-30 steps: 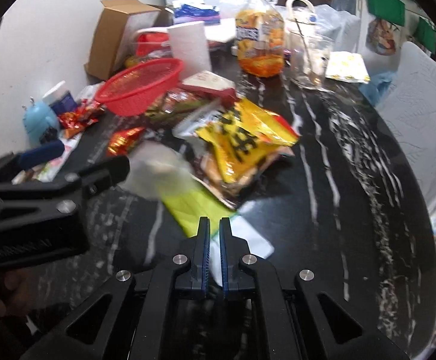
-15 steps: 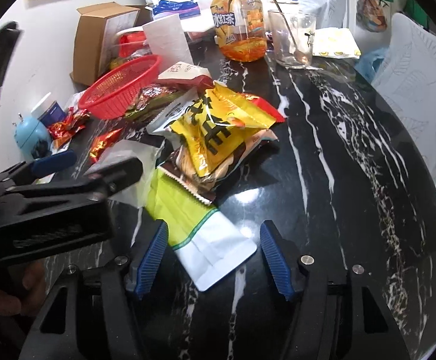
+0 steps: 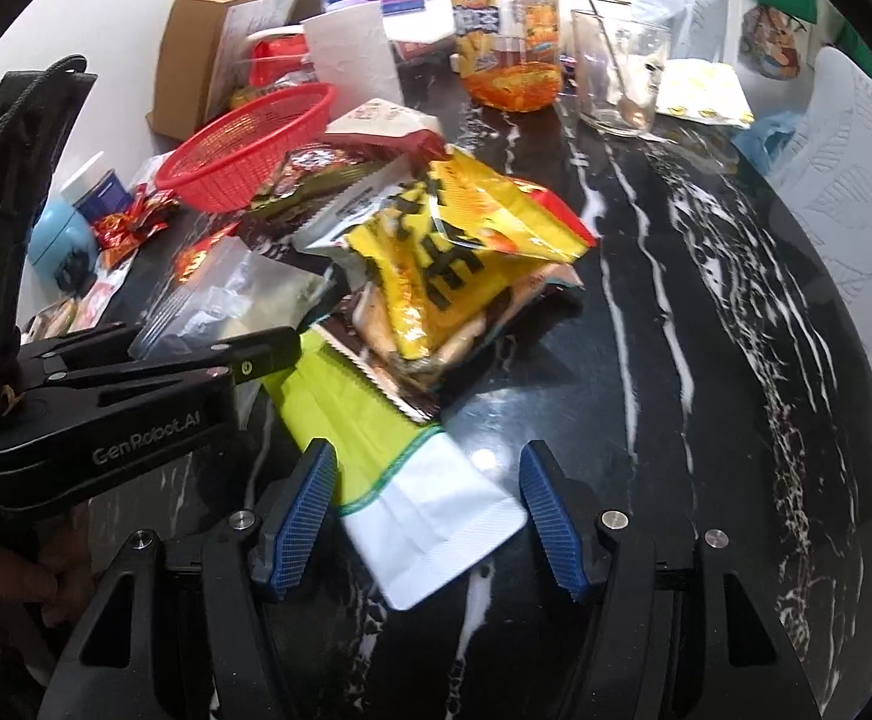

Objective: Organize snacks
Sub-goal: 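Lift both held packets and carry them toward the red mesh basket, then lower both packets into the red basket and open both tools, then withdraw both tools from the basket back over the snack pile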

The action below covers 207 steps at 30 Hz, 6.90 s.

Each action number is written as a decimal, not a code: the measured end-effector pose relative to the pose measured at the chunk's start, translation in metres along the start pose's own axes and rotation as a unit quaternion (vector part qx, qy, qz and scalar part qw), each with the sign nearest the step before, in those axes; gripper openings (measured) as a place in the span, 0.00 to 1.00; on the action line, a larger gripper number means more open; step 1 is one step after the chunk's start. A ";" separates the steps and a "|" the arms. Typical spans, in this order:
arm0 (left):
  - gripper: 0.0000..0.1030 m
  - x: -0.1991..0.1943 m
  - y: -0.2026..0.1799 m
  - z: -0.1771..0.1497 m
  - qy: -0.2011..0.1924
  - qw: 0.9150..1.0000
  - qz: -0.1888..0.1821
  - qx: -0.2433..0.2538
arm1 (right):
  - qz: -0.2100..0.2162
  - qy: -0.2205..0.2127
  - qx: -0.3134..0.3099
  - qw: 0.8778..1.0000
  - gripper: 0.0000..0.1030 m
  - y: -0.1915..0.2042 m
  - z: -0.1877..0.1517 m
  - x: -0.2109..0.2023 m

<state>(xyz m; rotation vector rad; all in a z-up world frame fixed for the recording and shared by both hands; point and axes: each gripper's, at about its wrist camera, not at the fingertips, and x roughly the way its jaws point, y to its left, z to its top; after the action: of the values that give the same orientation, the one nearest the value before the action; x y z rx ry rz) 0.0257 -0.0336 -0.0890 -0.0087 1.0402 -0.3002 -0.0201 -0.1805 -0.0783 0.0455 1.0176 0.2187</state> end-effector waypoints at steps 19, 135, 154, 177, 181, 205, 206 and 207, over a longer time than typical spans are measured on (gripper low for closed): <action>0.39 -0.028 0.030 -0.039 0.014 0.999 0.018 -0.038 | 0.002 -0.002 -0.101 0.995 0.68 0.032 0.006 0.022; 0.65 -0.007 0.137 0.191 -0.095 0.981 0.153 -0.069 | -0.003 -0.095 -0.151 0.984 0.53 0.098 0.238 0.085; 0.65 -0.124 0.070 0.176 -0.186 0.971 0.144 -0.037 | -0.034 -0.181 -0.112 0.977 0.62 0.080 0.224 -0.034; 0.75 -0.160 0.010 0.087 -0.192 0.975 0.112 0.017 | -0.101 -0.202 -0.059 0.972 0.69 0.053 0.130 -0.109; 0.75 -0.152 0.006 0.071 -0.177 0.978 0.107 0.019 | -0.104 -0.190 -0.055 0.975 0.69 0.050 0.111 -0.104; 0.75 -0.058 0.030 0.016 -0.059 0.993 0.099 -0.008 | -0.094 -0.099 -0.038 0.990 0.69 0.036 0.049 -0.031; 0.75 -0.052 0.032 0.016 -0.052 0.993 0.102 -0.007 | -0.093 -0.091 -0.036 0.991 0.69 0.035 0.048 -0.025; 0.75 -0.049 0.033 0.016 -0.049 0.993 0.103 -0.007 | -0.092 -0.087 -0.034 0.991 0.69 0.034 0.048 -0.021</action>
<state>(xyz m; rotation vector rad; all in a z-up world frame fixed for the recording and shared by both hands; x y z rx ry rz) 0.0242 0.0079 -0.0444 0.0707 0.9369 -0.1032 0.0047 -0.1486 -0.0303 -0.0897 0.8347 0.0801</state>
